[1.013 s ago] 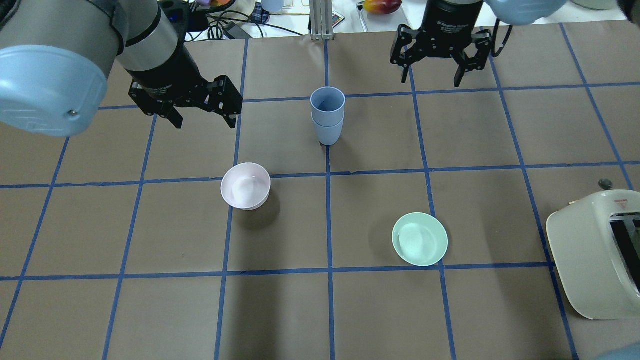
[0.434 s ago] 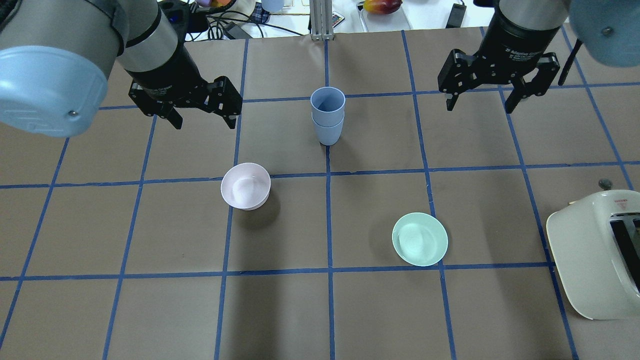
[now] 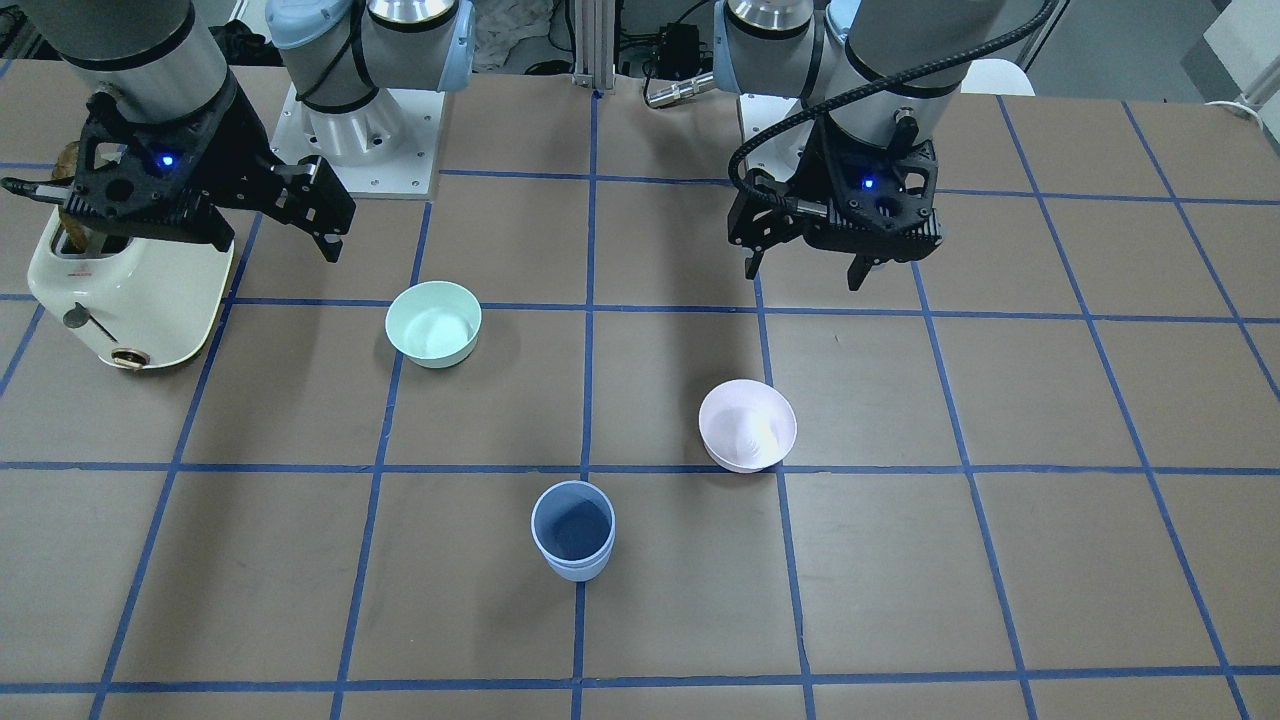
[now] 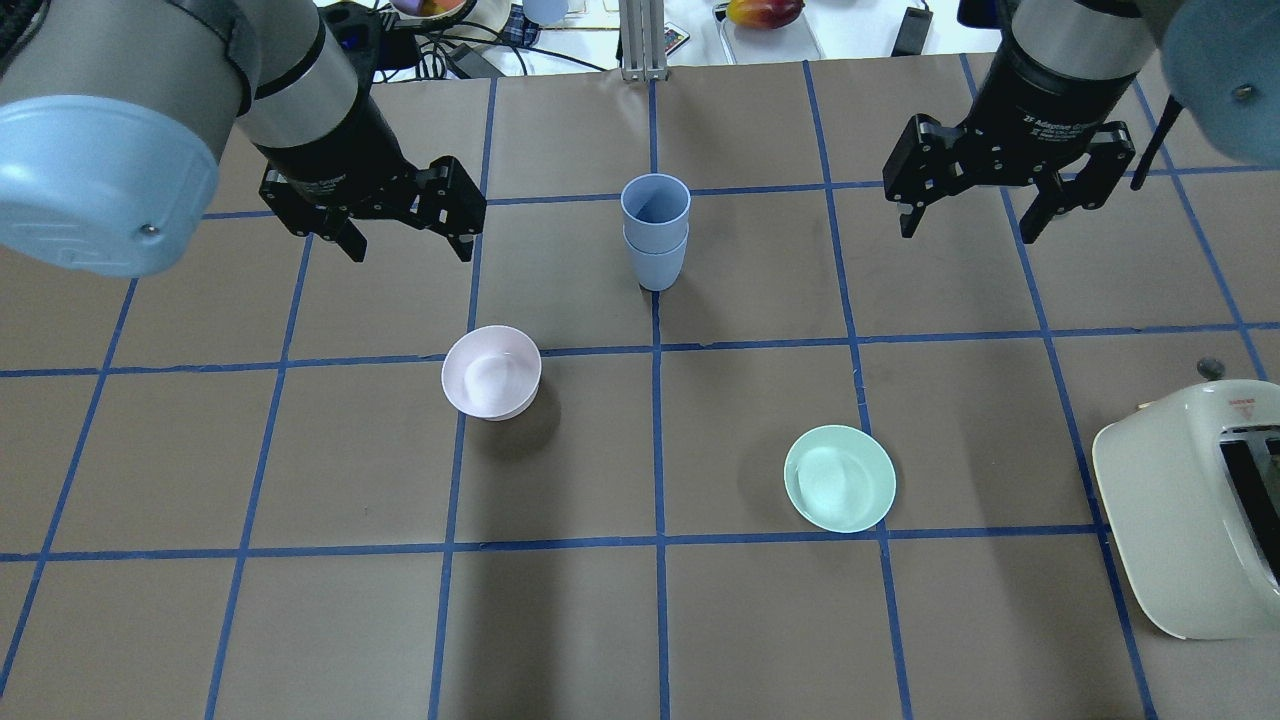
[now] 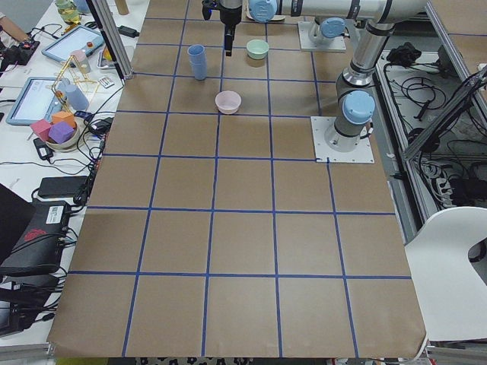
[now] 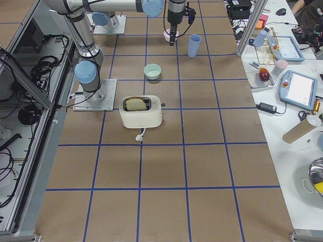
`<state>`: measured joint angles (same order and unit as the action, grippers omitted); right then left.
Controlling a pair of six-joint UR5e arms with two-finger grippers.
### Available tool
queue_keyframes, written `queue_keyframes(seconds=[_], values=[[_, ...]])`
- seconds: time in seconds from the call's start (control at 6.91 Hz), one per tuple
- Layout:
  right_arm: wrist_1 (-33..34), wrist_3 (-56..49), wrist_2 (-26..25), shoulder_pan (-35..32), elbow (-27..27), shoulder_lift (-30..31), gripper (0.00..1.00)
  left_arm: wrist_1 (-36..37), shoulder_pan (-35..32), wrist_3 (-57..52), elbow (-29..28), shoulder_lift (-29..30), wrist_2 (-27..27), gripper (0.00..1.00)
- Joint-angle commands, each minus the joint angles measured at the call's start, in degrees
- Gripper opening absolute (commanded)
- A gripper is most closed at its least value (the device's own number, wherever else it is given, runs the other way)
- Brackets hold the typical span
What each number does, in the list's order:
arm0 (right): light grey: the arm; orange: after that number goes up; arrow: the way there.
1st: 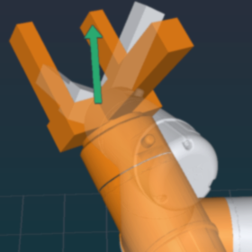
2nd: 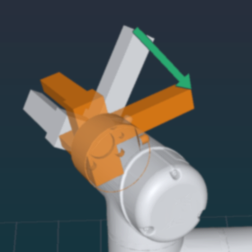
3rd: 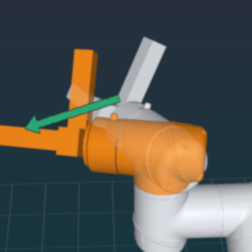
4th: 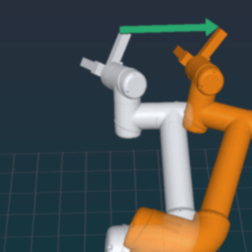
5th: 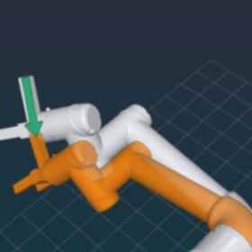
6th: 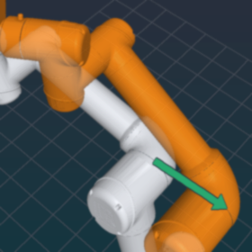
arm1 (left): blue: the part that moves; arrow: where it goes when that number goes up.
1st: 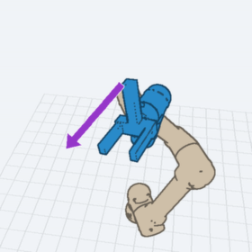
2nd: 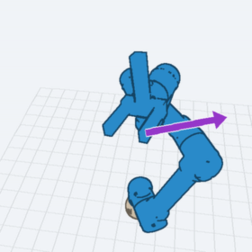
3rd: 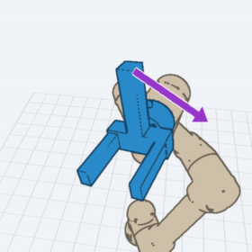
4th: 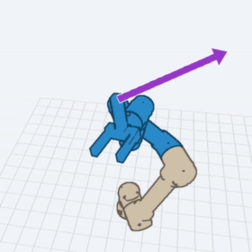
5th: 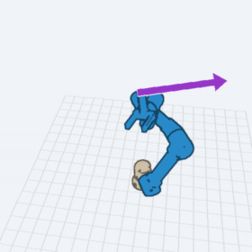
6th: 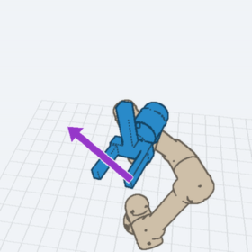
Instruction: Stack blue cups with both arms
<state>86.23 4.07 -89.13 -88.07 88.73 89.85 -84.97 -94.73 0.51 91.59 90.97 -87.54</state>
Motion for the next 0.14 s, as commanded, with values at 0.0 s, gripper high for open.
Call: queue_keyframes(seconds=[0.0], values=[[0.0, 0.0, 0.0, 0.0, 0.0, 0.1, 1.0, 0.1, 0.0, 0.1, 0.1, 0.0, 0.0, 1.0]])
